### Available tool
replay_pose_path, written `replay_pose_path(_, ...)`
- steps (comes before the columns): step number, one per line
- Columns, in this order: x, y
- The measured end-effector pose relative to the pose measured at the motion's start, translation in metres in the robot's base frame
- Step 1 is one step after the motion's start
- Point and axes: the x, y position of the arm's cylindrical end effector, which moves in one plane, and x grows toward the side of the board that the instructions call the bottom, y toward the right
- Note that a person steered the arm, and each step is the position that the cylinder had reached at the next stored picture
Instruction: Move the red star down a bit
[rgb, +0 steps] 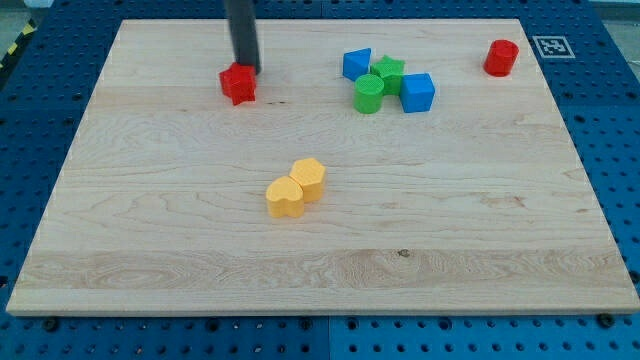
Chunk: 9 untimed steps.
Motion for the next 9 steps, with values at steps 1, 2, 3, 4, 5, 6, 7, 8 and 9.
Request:
replay_pose_path(1,-0.001,-0.002)
replay_pose_path(2,0.007,-0.001)
replay_pose_path(3,0.029,-0.001)
replay_pose_path(4,0.050,-0.002)
replay_pose_path(5,0.074,-0.011)
replay_pose_path(6,0.101,-0.024)
replay_pose_path(7,0.127,-0.033)
replay_pose_path(8,0.146,-0.031)
replay_pose_path(9,0.148,0.002)
